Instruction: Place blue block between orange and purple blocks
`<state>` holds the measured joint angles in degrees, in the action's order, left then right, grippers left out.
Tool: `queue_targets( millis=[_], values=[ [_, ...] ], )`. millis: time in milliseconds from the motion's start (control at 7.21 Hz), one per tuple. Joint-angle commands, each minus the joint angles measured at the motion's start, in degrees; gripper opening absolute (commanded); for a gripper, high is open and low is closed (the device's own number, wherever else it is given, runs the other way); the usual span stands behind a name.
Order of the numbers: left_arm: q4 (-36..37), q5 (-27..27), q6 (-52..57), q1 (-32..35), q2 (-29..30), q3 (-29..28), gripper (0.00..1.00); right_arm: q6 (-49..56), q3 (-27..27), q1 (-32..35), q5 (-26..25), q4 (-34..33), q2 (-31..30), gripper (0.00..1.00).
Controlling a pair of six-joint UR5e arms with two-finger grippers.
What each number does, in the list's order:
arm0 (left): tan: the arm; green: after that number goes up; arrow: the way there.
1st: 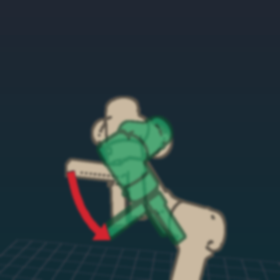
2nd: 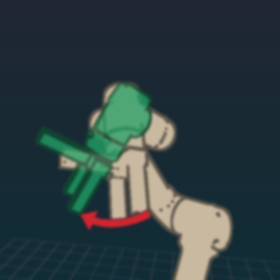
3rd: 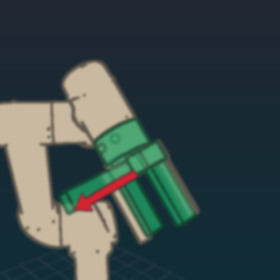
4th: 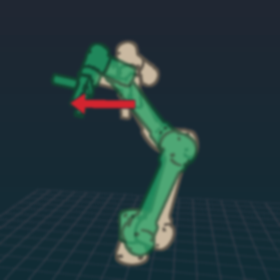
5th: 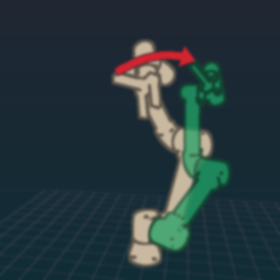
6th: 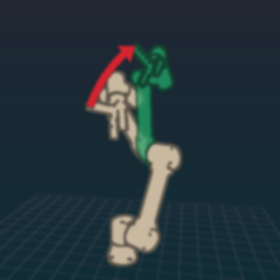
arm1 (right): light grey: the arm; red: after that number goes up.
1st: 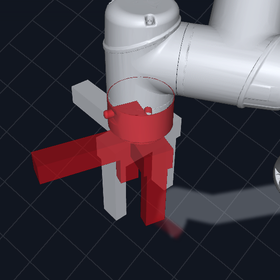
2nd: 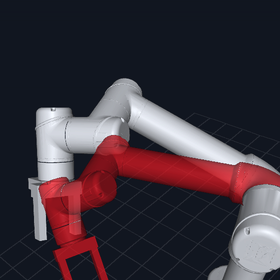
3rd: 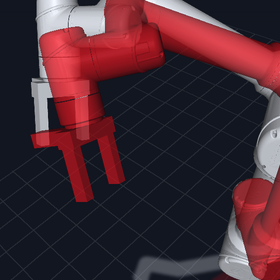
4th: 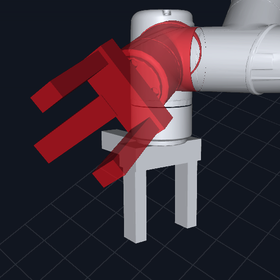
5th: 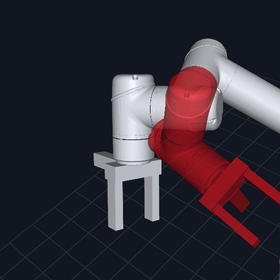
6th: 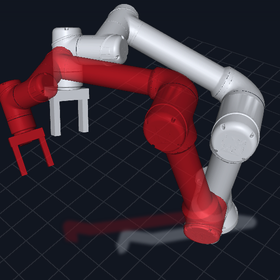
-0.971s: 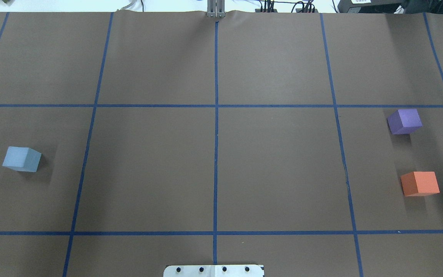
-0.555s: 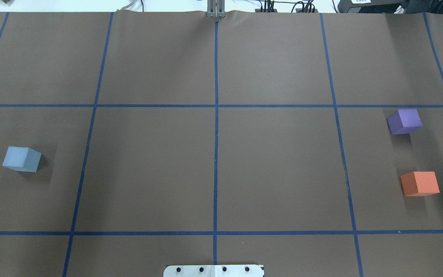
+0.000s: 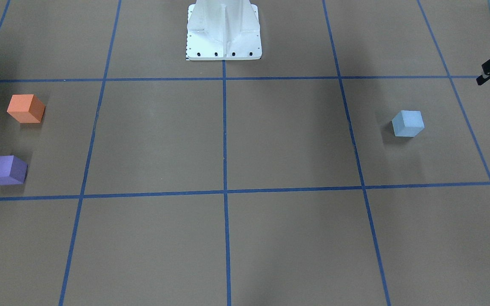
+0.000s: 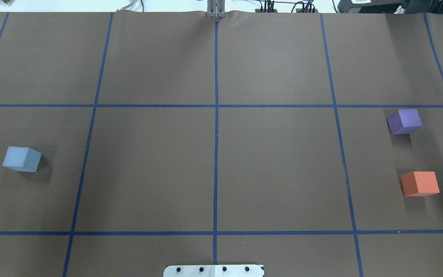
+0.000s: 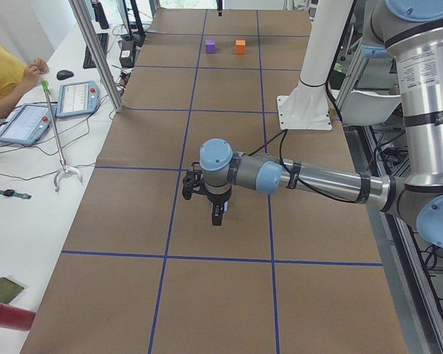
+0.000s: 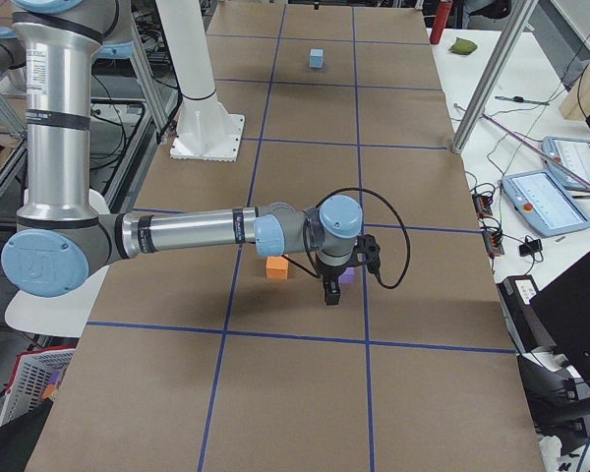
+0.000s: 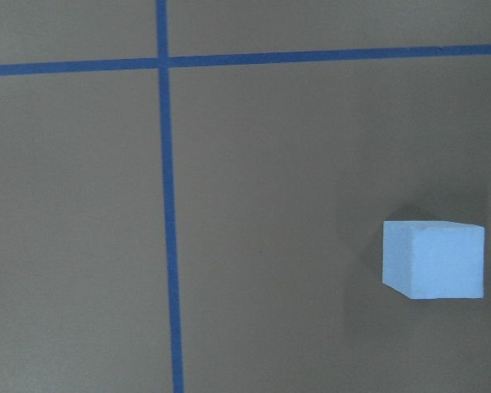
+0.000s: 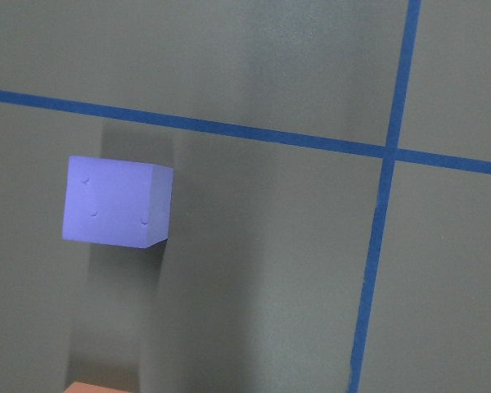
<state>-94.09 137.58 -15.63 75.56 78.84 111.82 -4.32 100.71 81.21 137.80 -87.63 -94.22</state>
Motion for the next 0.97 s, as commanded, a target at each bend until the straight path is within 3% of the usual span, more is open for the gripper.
queue_targets(
  millis=[0, 139, 416, 555, 832],
  values=[
    [-0.2, -0.5, -5.9, -8.5, 3.9, -0.2, 1.0, 0.0, -0.1, 0.0, 0.8, 0.0, 0.0, 1.0],
    [-0.3, -2.8, -7.1, -11.5, 4.9, -0.5, 1.0, 0.1, -0.2, 0.0, 0.8, 0.0, 0.0, 1.0],
    [-10.0, -14.0, -28.5, -24.0, 8.2, -4.6, 1.0, 0.3, -0.3, -0.4, 0.7, 0.0, 0.0, 1.0],
    [-16.1, -14.0, -29.5, -24.2, 7.7, -6.3, 1.0, 0.3, -0.6, -0.4, 0.7, 0.0, 0.2, 1.0],
    [-16.2, -14.4, -29.1, -24.2, 7.1, -6.7, 1.0, 0.2, -0.5, -0.4, 0.7, 0.1, 0.2, 1.0]
  ],
)
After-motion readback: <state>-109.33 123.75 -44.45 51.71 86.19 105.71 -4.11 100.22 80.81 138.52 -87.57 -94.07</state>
